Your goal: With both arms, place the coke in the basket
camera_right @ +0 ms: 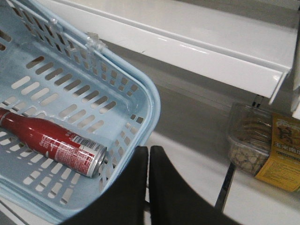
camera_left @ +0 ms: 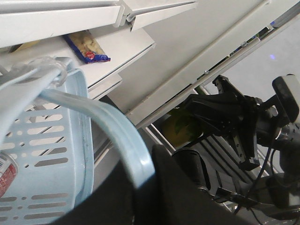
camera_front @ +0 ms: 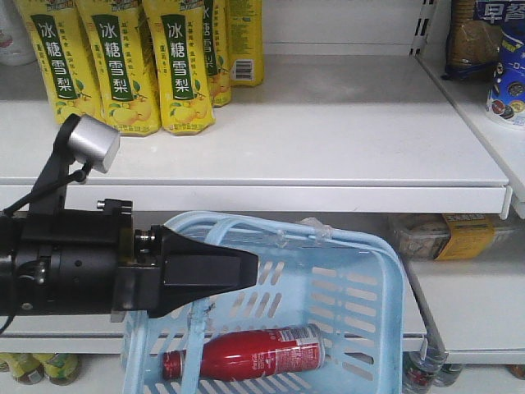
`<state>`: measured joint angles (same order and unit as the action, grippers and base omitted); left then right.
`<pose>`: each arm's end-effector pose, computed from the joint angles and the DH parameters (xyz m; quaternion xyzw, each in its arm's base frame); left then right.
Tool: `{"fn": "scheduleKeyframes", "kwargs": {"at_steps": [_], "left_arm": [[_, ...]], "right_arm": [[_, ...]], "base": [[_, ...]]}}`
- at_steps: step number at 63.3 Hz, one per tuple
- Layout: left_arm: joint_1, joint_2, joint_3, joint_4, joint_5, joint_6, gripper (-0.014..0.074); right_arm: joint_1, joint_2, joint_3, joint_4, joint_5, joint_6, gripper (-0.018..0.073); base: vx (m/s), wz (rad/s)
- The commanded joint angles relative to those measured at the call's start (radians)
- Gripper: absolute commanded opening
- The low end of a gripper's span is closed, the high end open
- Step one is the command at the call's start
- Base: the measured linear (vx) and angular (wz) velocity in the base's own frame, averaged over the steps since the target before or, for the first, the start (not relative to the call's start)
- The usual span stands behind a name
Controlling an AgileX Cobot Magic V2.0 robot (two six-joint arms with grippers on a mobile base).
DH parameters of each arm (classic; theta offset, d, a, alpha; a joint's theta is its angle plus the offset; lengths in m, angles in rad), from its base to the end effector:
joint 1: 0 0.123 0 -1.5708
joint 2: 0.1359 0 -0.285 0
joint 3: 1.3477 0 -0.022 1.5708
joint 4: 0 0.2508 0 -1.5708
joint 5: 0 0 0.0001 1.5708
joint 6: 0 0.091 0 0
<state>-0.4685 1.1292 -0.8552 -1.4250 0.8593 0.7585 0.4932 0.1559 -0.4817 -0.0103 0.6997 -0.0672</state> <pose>0.1665 -0.1608 0.3490 0.1887 0.7610 -0.5544 0.2793 0.0313 0.0161 0.3000 -0.2226 0.7693 0.1217 0.5864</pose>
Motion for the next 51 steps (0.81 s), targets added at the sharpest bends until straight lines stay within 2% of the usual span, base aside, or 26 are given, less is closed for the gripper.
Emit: {"fn": "scheduleKeyframes", "kwargs": {"at_steps": [1,51], "left_arm": [[-0.003,-0.029,-0.041,-0.113,0.007,0.015,-0.0006],[-0.003,-0.029,-0.041,-0.113,0.004,0.015,-0.0006]], "right_arm": [[-0.004,-0.021,-0.016,-0.023,-0.078,0.042,-0.0004],[-0.004,-0.027,-0.015,-0.024,-0.072,0.048,-0.0004]], "base": [[0.0,0.0],[0.0,0.0]]}}
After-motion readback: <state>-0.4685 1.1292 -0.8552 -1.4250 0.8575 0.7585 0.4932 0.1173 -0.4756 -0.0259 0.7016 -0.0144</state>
